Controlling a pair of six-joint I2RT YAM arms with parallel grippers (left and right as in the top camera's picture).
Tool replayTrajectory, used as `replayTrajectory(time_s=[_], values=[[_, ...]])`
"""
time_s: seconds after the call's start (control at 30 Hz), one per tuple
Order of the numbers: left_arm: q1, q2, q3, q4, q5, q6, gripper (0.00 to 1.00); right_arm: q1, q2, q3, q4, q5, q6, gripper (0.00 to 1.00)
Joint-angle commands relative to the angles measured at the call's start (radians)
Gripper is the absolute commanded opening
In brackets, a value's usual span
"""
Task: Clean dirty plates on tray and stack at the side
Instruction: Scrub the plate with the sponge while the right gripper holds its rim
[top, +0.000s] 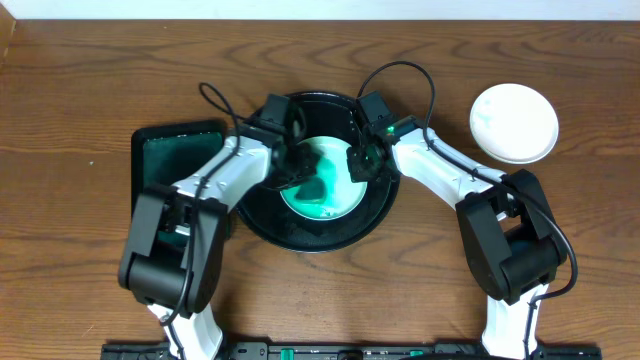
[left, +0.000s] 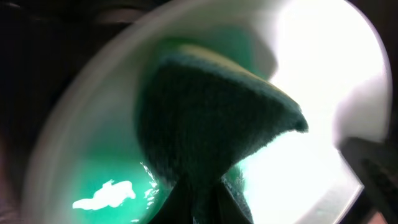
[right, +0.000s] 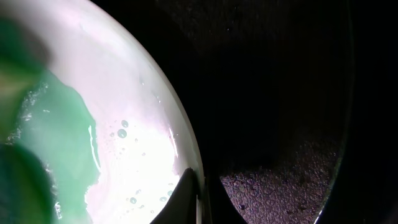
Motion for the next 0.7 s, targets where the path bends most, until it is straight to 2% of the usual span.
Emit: replayTrajectory(time_s=[0.0, 0.17, 0.33, 0.67], values=[[-0.088, 0.054, -0.037, 0.051, 0.161, 0.003, 0.07, 0.042, 0.051, -0.022, -0.018, -0.040, -0.017, 0.01], [-0.139, 0.054, -0.037, 0.132, 0.166, -0.048, 0.07, 0.042, 0.051, -0.022, -0.030, -0.040, -0.021, 0.01], [-0.111, 0.054, -0.037, 0.120, 0.100, -0.067, 0.08, 0.042, 0.051, -0.022, -0.031, -0.040, -0.024, 0.01], [0.054, 0.054, -0.037, -0.067, -0.346, -0.060, 0.07, 0.042, 0.051, -0.022, -0.032, -0.040, -0.024, 0.01]])
